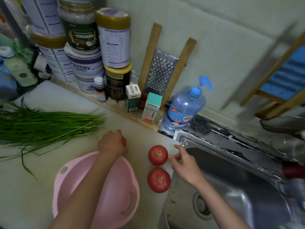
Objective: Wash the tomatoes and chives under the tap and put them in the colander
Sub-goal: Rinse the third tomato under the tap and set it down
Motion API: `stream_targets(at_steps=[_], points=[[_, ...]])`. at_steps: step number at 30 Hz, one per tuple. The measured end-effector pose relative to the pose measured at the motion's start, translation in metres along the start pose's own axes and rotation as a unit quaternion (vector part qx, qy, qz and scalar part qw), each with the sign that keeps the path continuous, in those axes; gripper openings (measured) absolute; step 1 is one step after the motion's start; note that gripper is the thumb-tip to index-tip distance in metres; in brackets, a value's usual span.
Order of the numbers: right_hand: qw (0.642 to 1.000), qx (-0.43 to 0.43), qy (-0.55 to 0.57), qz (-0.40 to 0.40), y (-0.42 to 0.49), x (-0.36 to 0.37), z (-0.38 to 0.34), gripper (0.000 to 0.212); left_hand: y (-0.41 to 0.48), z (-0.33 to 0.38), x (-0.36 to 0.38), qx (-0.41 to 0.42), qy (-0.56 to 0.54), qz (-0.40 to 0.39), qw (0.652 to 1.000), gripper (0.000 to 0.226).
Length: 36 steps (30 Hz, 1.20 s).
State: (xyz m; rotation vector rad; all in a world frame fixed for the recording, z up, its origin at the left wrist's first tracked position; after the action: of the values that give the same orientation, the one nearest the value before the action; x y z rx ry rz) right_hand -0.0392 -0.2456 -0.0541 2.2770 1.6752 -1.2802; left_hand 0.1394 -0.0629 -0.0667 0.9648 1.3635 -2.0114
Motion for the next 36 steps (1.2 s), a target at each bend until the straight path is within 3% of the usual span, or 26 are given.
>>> stream_targets(at_steps=[6, 10, 16, 20, 25, 30, 33, 35, 36], points=[[0.996, -0.075, 0.019, 0.046, -0.031, -0.022, -0.012, 0.04, -0.027, 0.029, -0.011, 0.08, -0.108, 0.158, 0.978, 0.074], [0.99, -0.116, 0.074, 0.03, -0.053, -0.037, -0.014, 0.034, -0.065, 0.069, -0.015, 0.15, -0.223, 0.168, 0.948, 0.071], [0.986, -0.105, 0.115, 0.057, -0.088, -0.075, 0.029, 0.029, -0.124, 0.155, 0.022, 0.26, -0.27, 0.051, 0.926, 0.057], [0.987, -0.06, 0.132, 0.071, -0.119, -0.111, 0.091, 0.027, -0.145, 0.209, 0.061, 0.273, -0.25, -0.001, 0.929, 0.052], [0.984, -0.004, 0.129, 0.126, -0.162, -0.168, 0.177, 0.021, -0.166, 0.28, 0.111, 0.245, -0.299, -0.06, 0.92, 0.074], [0.973, 0.041, 0.039, 0.224, -0.182, -0.214, 0.251, 0.033, -0.183, 0.35, 0.152, 0.167, -0.441, -0.185, 0.862, 0.037], [0.963, 0.036, 0.017, 0.265, -0.183, -0.231, 0.276, 0.037, -0.189, 0.38, 0.173, 0.078, -0.541, -0.261, 0.795, 0.041], [0.965, 0.054, 0.033, 0.253, -0.179, -0.238, 0.291, 0.04, -0.192, 0.396, 0.185, 0.041, -0.589, -0.308, 0.746, 0.049], [0.969, 0.064, 0.038, 0.235, -0.177, -0.239, 0.298, 0.041, -0.193, 0.401, 0.191, 0.034, -0.593, -0.321, 0.738, 0.052]])
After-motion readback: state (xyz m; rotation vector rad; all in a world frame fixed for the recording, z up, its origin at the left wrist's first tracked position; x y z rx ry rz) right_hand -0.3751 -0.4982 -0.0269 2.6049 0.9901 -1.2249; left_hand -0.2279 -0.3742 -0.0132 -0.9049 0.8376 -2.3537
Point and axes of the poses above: each hand's wrist, its own y-axis towards the middle knuckle, its own x-axis out of the palm, z = x × y, the point moved 2 cm from there along y, towards the middle knuckle, and after that the axes turned 8 degrees about -z, right-handed, at the moved point
